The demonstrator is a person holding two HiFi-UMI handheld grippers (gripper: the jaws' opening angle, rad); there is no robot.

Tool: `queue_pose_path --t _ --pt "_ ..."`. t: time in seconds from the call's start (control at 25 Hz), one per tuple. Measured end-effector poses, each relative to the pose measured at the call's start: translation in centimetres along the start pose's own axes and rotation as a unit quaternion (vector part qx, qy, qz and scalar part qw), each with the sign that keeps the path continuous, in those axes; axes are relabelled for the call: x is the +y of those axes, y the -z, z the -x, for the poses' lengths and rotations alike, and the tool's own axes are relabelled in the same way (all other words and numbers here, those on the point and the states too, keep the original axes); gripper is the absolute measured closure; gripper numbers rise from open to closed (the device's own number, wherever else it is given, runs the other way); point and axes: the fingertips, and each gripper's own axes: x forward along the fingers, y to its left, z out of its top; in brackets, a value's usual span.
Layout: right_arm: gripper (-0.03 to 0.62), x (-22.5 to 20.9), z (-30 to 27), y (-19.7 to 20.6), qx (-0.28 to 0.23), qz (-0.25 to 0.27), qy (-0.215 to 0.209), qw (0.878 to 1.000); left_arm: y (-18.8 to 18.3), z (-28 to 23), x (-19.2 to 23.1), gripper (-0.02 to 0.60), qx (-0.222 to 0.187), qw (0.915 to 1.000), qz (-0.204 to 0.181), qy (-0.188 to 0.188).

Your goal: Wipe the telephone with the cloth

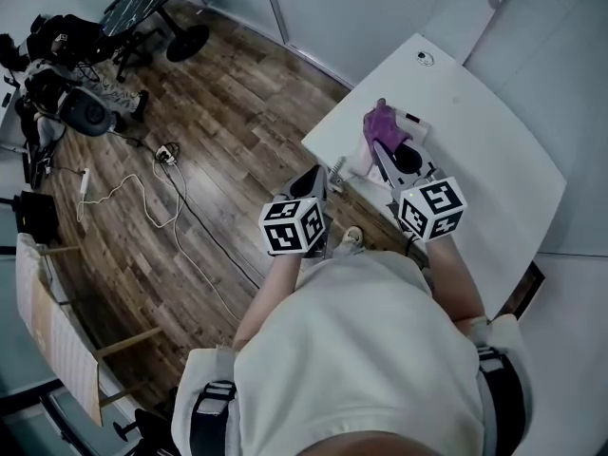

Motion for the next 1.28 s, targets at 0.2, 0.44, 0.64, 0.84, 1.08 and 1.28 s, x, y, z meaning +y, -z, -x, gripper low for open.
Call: queue_pose_path --t 0.2,0.44,0.64,0.84,1.08,1.28 --pt "0.525 -2.7 -1.7 -0.5 0.004 -0.002 0.014 1.000 -1.0 -2.0 0.2 0.561 0.008 0.9999 -0.002 0.007" --pt "0.525 -6.8 -4.1 0.2 0.012 0.008 0.037 0.999 -1.3 -4.5 0.8 0.561 0.016 0.9998 -0.004 0.009" --pt "0.525 -9.4 -5.5 1.1 0.022 0.026 0.058 0.998 -1.1 -5.4 1.3 0.561 0.023 0.9997 -0.007 0.007" --pt "0.525 -11.2 -6.7 1.9 0.039 0.044 0.070 0.996 -1.1 -5.9 1.7 0.561 0.028 0.9996 -0.003 0.003" --pt "0.525 -12.8 -8.3 4.2 0.082 0.106 0.086 0.987 -1.2 -6.9 1.6 0.561 0.028 0.9996 -0.001 0.001" --pt "0.525 -13.5 -9.6 6.1 0.116 0.142 0.094 0.979 -1.3 -7.4 1.7 0.561 0.024 0.9997 0.002 -0.005"
